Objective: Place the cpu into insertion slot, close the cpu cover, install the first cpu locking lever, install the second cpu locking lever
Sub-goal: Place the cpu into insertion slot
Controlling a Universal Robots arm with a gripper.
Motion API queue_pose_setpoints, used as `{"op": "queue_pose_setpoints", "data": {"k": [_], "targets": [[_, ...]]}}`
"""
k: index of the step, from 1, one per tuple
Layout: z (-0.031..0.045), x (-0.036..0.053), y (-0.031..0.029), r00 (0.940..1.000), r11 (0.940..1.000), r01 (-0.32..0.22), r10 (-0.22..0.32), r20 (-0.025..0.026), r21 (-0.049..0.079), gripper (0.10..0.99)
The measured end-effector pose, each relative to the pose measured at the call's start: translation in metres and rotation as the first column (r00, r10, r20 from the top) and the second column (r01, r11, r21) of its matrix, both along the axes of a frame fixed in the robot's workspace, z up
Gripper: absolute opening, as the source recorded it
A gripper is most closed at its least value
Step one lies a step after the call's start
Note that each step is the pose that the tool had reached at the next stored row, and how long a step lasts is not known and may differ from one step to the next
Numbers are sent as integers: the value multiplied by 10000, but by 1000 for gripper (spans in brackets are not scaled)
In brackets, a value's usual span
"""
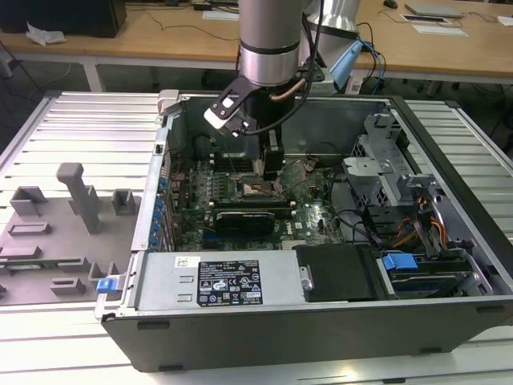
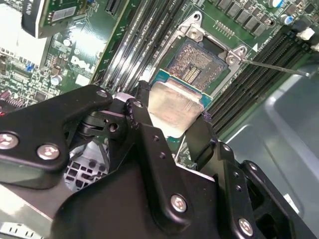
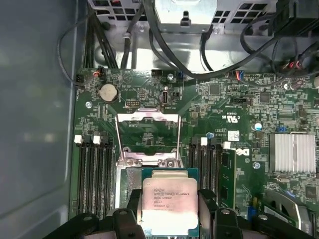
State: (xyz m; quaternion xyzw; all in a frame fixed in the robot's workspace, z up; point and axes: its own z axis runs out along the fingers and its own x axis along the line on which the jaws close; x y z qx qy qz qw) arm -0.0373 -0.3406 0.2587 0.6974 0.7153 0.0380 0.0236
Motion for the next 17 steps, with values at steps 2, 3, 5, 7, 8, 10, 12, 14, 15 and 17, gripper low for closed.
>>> {"op": "queue_pose_setpoints", "data": {"k": [2, 3, 5, 7, 8, 10, 12, 14, 15, 17], "targets": [[-67, -3, 0, 10000, 10000, 0, 0, 0, 0, 541], [-83, -3, 0, 10000, 10000, -1, 1, 0, 0, 541], [-131, -4, 1, 10000, 10000, 0, 0, 0, 0, 541], [-168, -6, 7, 10000, 10000, 2, -2, 0, 0, 541], [-185, -6, 12, 10000, 10000, 0, 0, 0, 1, 541], [-237, -7, 46, 10000, 10000, 0, 0, 0, -1, 541], [-260, -12, 78, 10000, 10000, 0, 0, -1, -1, 541], [-288, -30, 106, 10000, 10000, 0, 0, 1, 0, 541], [-309, -53, 118, 10000, 10000, 0, 0, 1, -4, 541], [-353, -77, 152, 10000, 10000, 0, 0, -1, -7, 541]]}}
